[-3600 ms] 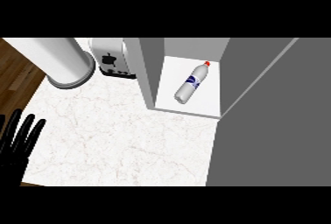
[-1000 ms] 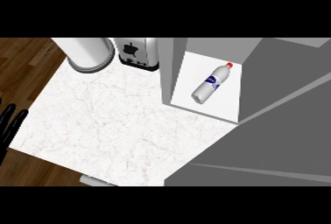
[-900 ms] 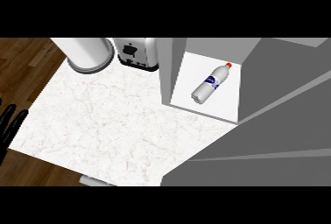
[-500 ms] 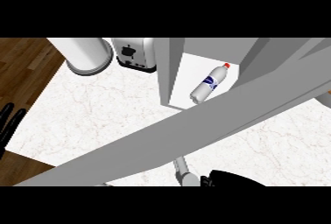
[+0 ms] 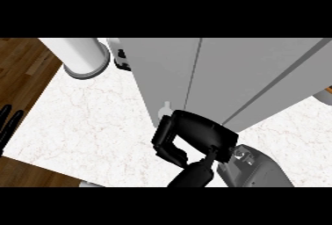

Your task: Pick up the bottled water, place it into the cabinet and close the cabinet

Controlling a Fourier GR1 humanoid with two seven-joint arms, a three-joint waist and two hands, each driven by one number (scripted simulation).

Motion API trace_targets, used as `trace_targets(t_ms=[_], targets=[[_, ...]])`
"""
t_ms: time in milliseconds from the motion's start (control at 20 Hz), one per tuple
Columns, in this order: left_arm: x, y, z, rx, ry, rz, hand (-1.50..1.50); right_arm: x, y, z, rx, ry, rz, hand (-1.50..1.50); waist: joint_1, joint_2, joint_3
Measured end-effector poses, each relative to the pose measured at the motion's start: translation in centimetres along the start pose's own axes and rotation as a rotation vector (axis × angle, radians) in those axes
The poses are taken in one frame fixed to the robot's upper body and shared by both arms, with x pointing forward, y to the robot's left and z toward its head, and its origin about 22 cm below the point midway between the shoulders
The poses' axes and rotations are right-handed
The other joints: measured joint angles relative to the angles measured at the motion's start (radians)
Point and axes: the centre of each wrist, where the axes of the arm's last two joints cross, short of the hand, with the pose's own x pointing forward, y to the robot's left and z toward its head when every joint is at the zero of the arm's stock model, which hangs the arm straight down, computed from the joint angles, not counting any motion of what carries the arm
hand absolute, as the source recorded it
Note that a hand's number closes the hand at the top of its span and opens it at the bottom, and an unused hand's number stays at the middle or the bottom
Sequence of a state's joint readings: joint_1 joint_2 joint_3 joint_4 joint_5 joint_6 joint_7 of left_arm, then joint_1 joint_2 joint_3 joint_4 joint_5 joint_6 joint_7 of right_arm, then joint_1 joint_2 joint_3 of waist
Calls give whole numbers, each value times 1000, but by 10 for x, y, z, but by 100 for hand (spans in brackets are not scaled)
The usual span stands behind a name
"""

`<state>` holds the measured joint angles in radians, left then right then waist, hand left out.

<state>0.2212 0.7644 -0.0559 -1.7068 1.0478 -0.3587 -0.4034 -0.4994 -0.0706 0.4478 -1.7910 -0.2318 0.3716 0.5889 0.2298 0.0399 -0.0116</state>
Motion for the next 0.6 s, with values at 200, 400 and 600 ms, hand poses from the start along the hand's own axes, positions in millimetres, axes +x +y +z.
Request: trace_targets(t_ms=[200, 400, 600], targets=[[-2, 3, 4, 15, -4, 2, -150, 14, -21, -35, -97, 29, -16, 150, -14, -3, 3], [-1, 7, 8, 26, -9, -1, -150, 25, -41, -62, -228, 34, -36, 150, -24, -5, 5], [2, 9, 9, 31, -21, -3, -150, 25, -51, -81, -326, 52, -77, 150, -39, -10, 10]])
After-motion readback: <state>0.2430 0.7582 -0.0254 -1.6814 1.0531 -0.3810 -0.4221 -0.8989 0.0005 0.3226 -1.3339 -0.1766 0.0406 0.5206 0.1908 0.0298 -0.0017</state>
